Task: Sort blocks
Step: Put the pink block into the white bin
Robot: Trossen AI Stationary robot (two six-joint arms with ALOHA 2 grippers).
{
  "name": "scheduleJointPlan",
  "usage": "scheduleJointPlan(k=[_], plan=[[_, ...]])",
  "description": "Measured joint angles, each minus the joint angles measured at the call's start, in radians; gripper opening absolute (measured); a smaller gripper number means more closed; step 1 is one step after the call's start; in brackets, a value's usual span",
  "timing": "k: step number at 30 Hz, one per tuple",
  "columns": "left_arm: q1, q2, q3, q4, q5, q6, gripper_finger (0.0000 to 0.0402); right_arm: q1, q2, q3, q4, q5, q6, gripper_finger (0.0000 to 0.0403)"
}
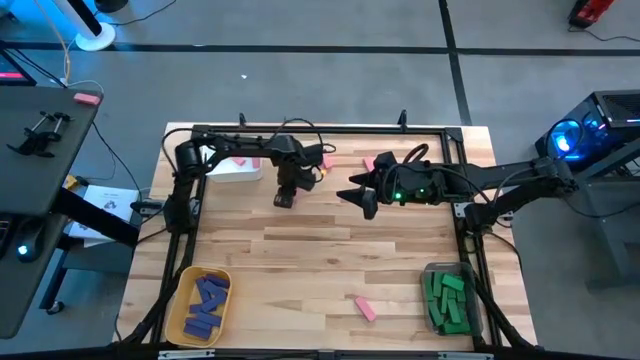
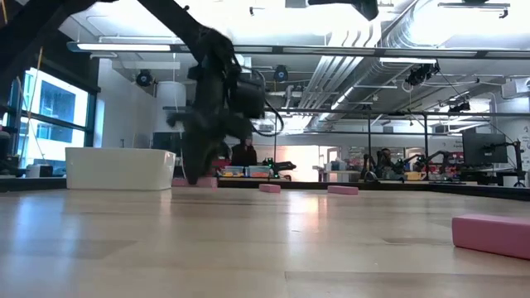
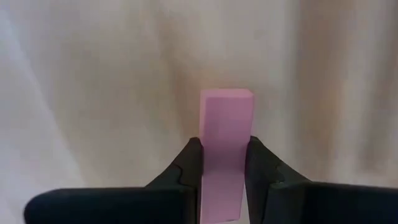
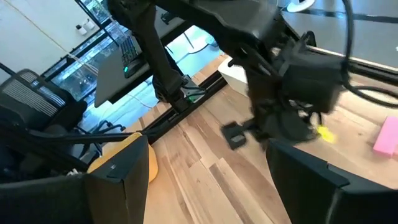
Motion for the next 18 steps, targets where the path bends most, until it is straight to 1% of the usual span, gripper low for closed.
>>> scheduleJointPlan(k=[5,8,14,18], plan=[[0.001,-0.128,0.001,-0.033,0.088,-0.016,0.0042,0.0,0.0,0.0,-0.002,0.0,-0.033,0.0256],[0.025,-0.241,0.0,0.0,0.127,-0.055,0.0042,0.0,0.0,0.0,-0.004,0.0,-0.037,0.0256],[0.137,-0.454,0.002,0.112,0.108,-0.146,0.0042,-0.002,0.0,0.0,-0.005,-0.001,-0.067,0.0256],[0.239,-0.539,-0.001,0.134,0.01,-0.191,0.0042,-0.003,0.0,0.0,-0.006,-0.001,-0.087,0.0256]])
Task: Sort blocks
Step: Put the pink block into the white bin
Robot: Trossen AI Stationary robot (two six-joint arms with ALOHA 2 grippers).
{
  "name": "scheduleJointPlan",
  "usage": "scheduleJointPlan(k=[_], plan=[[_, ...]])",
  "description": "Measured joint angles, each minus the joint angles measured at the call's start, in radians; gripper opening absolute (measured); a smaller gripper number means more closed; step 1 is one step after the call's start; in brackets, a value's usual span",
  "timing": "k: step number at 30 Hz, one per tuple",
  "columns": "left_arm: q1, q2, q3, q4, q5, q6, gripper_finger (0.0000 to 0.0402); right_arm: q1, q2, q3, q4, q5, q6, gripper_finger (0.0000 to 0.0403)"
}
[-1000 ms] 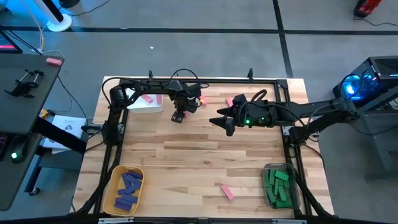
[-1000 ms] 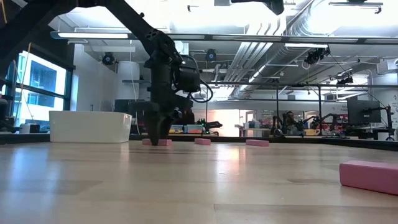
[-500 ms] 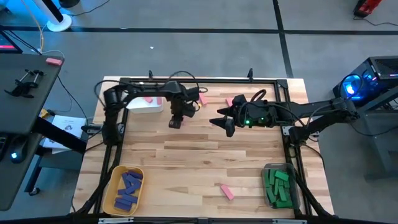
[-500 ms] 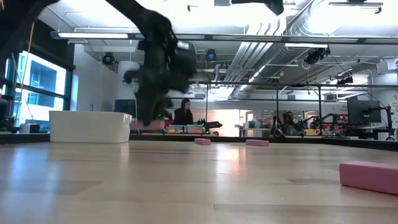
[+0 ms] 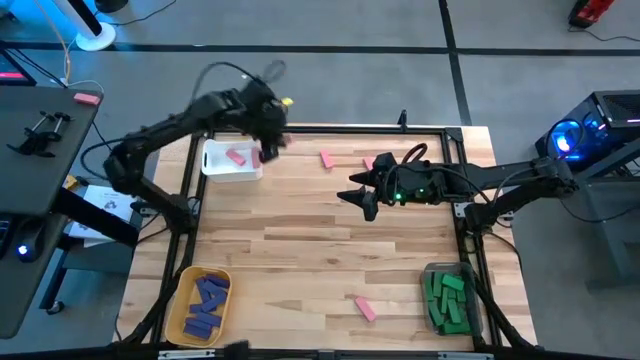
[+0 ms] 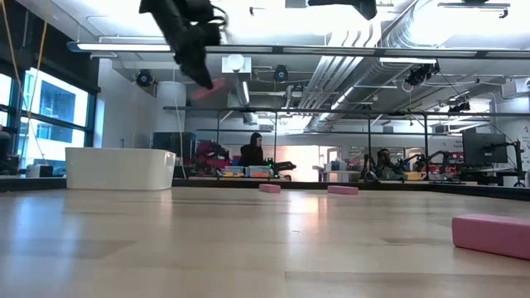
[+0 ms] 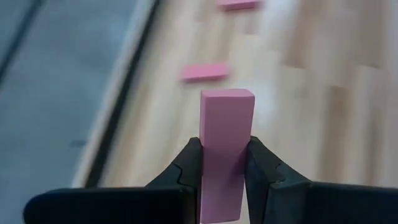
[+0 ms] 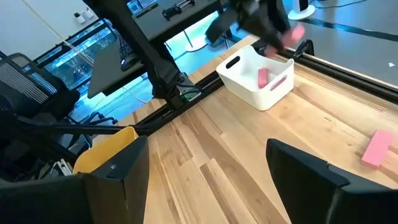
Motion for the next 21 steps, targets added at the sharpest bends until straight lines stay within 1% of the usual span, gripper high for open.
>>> scheduleJointPlan(k=[2,5,8,13,15,18,21], plan=[[0.045,-0.035,-0.023,0.006,-0.046,-0.02,0.0042,0.0,0.0,0.0,0.0,0.0,-0.001,0.0256],[0.095,-0.098,-0.109,0.024,-0.096,-0.059,0.0042,0.0,0.0,0.0,0.0,0.0,-0.012,0.0256],[0.129,-0.167,-0.25,0.072,-0.128,-0.12,0.0042,0.0,0.0,0.0,0.0,0.0,-0.019,0.0256],[0.148,-0.288,-0.528,0.198,-0.185,-0.23,0.0042,-0.019,0.0,0.0,0.0,0.0,-0.019,0.0256],[0.152,-0.321,-0.611,0.234,-0.216,-0.271,0.0042,-0.03,0.0,0.0,0.0,0.0,-0.019,0.0256],[0.155,-0.352,-0.676,0.275,-0.27,-0.32,0.0051,-0.046,0.0,0.0,0.0,0.0,-0.019,0.0256],[0.154,-0.357,-0.682,0.295,-0.298,-0.353,0.0076,-0.062,0.0,0.0,0.0,-0.001,-0.009,0.0256]])
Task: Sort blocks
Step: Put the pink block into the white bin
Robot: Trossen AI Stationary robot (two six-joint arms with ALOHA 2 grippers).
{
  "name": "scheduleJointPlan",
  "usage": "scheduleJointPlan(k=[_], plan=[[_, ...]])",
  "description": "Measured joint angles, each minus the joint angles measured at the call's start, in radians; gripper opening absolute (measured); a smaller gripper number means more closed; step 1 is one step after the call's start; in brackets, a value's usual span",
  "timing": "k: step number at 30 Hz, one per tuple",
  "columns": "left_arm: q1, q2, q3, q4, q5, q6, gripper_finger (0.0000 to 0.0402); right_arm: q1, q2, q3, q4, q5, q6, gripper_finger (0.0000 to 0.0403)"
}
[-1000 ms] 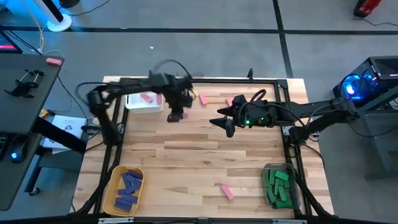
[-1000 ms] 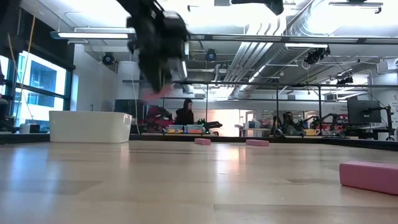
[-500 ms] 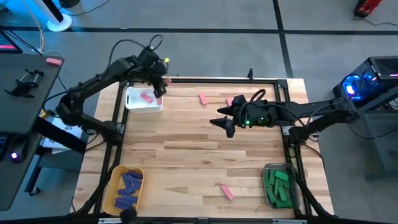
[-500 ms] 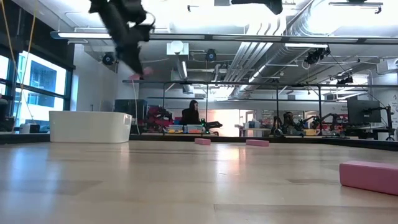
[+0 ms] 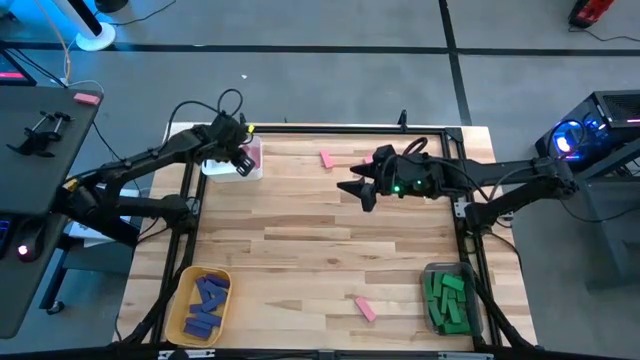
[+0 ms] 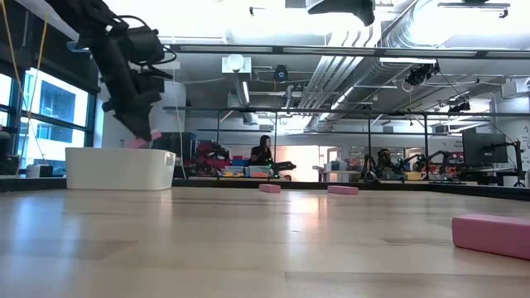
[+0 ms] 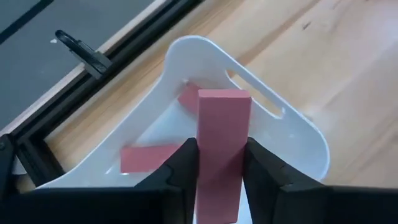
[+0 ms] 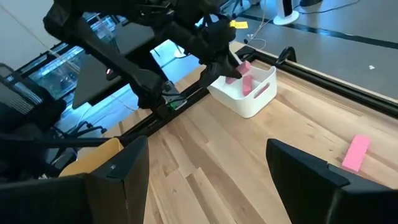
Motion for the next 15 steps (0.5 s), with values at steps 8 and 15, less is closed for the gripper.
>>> scheduleJointPlan(k=[8,15], plan=[[0.0,0.0,0.001,-0.008,-0.018,-0.014,0.017,-0.01,0.0,0.0,0.001,-0.017,0.044,0.0256],[-0.002,0.0,0.038,-0.037,0.079,-0.106,0.0228,-0.007,0.0,0.0,0.017,-0.019,0.063,0.0256]])
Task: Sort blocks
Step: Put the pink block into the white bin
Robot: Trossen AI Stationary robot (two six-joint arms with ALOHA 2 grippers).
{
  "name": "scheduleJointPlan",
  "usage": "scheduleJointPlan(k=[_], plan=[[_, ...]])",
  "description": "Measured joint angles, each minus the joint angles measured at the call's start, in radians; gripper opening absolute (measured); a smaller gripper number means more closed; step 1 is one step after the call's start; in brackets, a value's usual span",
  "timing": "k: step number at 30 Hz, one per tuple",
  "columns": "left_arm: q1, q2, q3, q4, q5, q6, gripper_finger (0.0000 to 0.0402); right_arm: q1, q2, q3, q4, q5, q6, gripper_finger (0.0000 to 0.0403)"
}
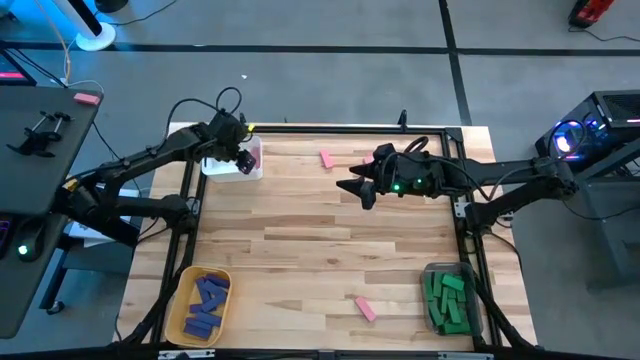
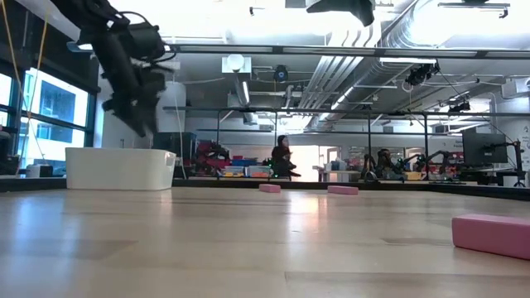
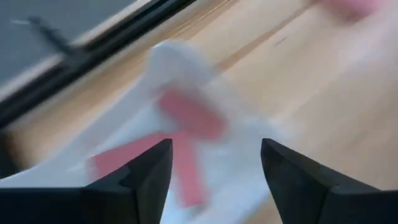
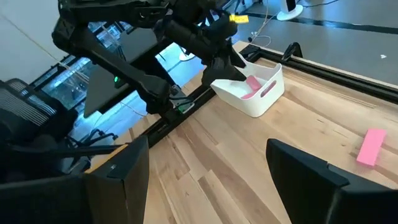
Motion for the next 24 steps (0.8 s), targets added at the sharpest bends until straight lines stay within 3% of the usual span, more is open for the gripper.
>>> scheduleJointPlan(k=[3,6,11,15,24], plan=[[-0.037,-0.001,0.022,0.051,0.175,-0.115,0.0235,0.0,0.003,0.0,0.01,-0.004,0.029,0.0256],[-0.131,0.0,0.022,0.151,0.278,-0.216,0.0234,0.013,0.028,0.001,0.003,-0.091,0.089,0.0256],[-0.337,0.003,0.022,0.371,0.266,-0.245,0.023,0.122,0.134,0.001,-0.044,-0.26,0.226,0.0256],[-0.442,0.004,0.022,0.51,0.241,-0.246,0.023,0.255,0.257,0.001,-0.088,-0.372,0.372,0.0256],[-0.445,0.004,0.022,0.609,0.187,-0.216,0.023,0.428,0.483,0.001,-0.187,-0.439,0.809,0.0256]])
